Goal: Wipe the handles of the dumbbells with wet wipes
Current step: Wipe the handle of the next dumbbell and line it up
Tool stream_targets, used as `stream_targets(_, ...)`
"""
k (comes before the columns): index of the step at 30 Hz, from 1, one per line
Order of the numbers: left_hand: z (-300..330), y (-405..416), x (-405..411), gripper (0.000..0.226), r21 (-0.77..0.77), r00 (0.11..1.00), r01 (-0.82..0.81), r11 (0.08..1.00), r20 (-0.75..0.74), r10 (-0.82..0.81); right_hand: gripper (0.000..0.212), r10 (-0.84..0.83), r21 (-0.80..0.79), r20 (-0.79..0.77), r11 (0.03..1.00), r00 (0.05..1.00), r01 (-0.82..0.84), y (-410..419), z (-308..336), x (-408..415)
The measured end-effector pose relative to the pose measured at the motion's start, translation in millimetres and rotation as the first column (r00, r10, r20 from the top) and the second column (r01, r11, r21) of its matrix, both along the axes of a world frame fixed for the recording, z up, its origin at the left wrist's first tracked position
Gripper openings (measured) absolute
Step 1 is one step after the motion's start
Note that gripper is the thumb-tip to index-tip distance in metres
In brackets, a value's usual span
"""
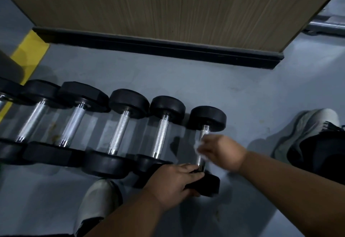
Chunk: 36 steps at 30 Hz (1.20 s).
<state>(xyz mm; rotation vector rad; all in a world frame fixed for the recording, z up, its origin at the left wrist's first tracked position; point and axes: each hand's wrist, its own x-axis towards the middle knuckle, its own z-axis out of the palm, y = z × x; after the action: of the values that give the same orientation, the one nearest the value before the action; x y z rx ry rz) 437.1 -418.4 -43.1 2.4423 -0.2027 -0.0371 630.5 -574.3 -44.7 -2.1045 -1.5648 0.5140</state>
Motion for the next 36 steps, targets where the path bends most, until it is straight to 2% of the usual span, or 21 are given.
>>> stream_targets(2, 1.7, -0.8, 1.3, 0.049, 0.005, 1.000, -0.016, 1.000, -0.005, 0.016, 0.009, -0.284, 0.077, 0.029, 0.957, 0.958, 0.281, 6.1, -5.5, 13.2)
stream_targets(3, 2.4, -1.5, 1.8, 0.049, 0.003, 1.000, -0.021, 1.000, -0.005, 0.021, 0.011, -0.359, 0.092, 0.006, 0.929, 0.933, 0.357, 5.0, -8.1, 13.0)
stream_targets(4, 2.5, -2.4, 1.9, 0.049, 0.001, 1.000, -0.022, 1.000, -0.006, 0.022, 0.011, -0.359, 0.097, -0.016, 0.928, 0.933, 0.359, 1.2, -9.8, 7.4)
stream_targets(5, 2.5, -2.9, 1.3, 0.049, 0.000, 1.000, -0.018, 1.000, -0.008, 0.018, 0.010, -0.286, 0.087, -0.029, 0.954, 0.958, 0.287, -3.9, -9.0, -2.7)
stream_targets(7, 2.2, -2.1, 0.1, 0.048, -0.006, 1.000, -0.005, 1.000, -0.022, 0.005, 0.008, -0.008, 0.048, -0.050, 0.999, 0.999, 0.011, -14.5, -3.7, -22.3)
stream_targets(9, 0.0, 1.4, -1.1, 0.047, -0.018, 0.999, 0.000, 1.000, -0.043, -0.001, 0.014, 0.116, 0.000, -0.077, 0.993, 0.990, -0.116, -12.8, 1.0, -21.5)
stream_targets(11, -2.2, 2.3, -1.3, 0.049, -0.008, 0.999, -0.001, 1.000, -0.048, 0.001, 0.021, -0.051, 0.026, -0.009, 0.998, 0.999, 0.051, -0.7, -2.1, -2.8)
stream_targets(13, -2.2, -0.3, -0.6, 0.052, -0.002, 0.999, 0.001, 1.000, -0.044, -0.001, 0.018, -0.314, 0.067, 0.030, 0.948, 0.949, 0.311, 3.8, -7.2, 11.9)
stream_targets(14, -1.9, -1.5, -0.2, 0.053, -0.001, 0.999, 0.003, 1.000, -0.038, -0.003, 0.017, -0.359, 0.091, 0.034, 0.930, 0.933, 0.355, 1.1, -10.7, 11.2)
stream_targets(15, -1.5, -2.4, 0.0, 0.054, 0.001, 0.999, 0.006, 1.000, -0.033, -0.006, 0.016, -0.332, 0.107, 0.043, 0.939, 0.942, 0.326, -3.2, -12.1, 4.3)
stream_targets(18, -1.1, -1.8, 0.1, 0.055, 0.017, 1.000, 0.020, 1.000, -0.015, -0.020, 0.018, -0.001, 0.049, -0.028, 0.999, 1.000, 0.002, -20.3, -6.2, -26.1)
stream_targets(20, -0.5, -0.6, 0.1, 0.054, -0.001, 0.999, 0.018, 1.000, -0.032, -0.018, 0.019, 0.038, 0.045, -0.001, 0.998, 0.999, -0.038, -17.0, -5.9, -21.7)
stream_targets(22, -0.3, -0.8, -0.1, 0.054, -0.017, 0.999, 0.000, 1.000, -0.039, -0.001, 0.017, -0.196, 0.071, 0.050, 0.979, 0.979, 0.193, -1.6, -9.5, -2.8)
stream_targets(24, 0.8, -2.5, 0.3, 0.052, -0.031, 1.000, -0.010, 0.999, -0.028, 0.009, 0.019, -0.410, 0.100, 0.063, 0.910, 0.910, 0.403, 3.2, -12.5, 6.7)
stream_targets(25, 1.3, -3.0, 0.5, 0.052, -0.038, 1.000, -0.013, 0.999, -0.026, 0.012, 0.022, -0.401, 0.118, 0.070, 0.912, 0.913, 0.392, -0.9, -14.3, 2.9)
stream_targets(28, 2.8, -2.2, 1.4, 0.047, -0.014, 1.000, -0.004, 1.000, 0.004, 0.004, 0.024, -0.069, 0.099, 0.057, 0.993, 0.996, 0.063, -20.0, -4.9, -25.5)
stream_targets(30, 2.1, -1.2, 0.8, 0.047, -0.022, 1.000, 0.000, 1.000, -0.007, 0.000, 0.022, 0.048, 0.070, 0.063, 0.996, 0.997, -0.052, -21.8, -2.5, -25.1)
stream_targets(31, 1.6, -0.5, 0.0, 0.048, -0.032, 1.000, -0.007, 0.999, -0.022, 0.006, 0.023, 0.015, 0.074, 0.079, 0.997, 0.997, -0.021, -16.3, -5.1, -17.8)
stream_targets(34, 1.5, -1.9, 1.1, 0.051, -0.062, 0.998, -0.024, 0.998, -0.060, 0.020, 0.024, -0.362, 0.104, 0.042, 0.929, 0.931, 0.356, 4.8, -13.0, 7.8)
stream_targets(35, 1.9, -2.2, 1.3, 0.051, -0.068, 0.997, -0.028, 0.997, -0.069, 0.024, 0.023, -0.424, 0.111, 0.036, 0.902, 0.905, 0.418, 6.0, -15.5, 9.8)
stream_targets(36, 2.6, -1.6, 1.6, 0.051, -0.073, 0.997, -0.034, 0.997, -0.077, 0.029, 0.022, -0.414, 0.106, 0.045, 0.907, 0.909, 0.408, 3.8, -17.3, 7.0)
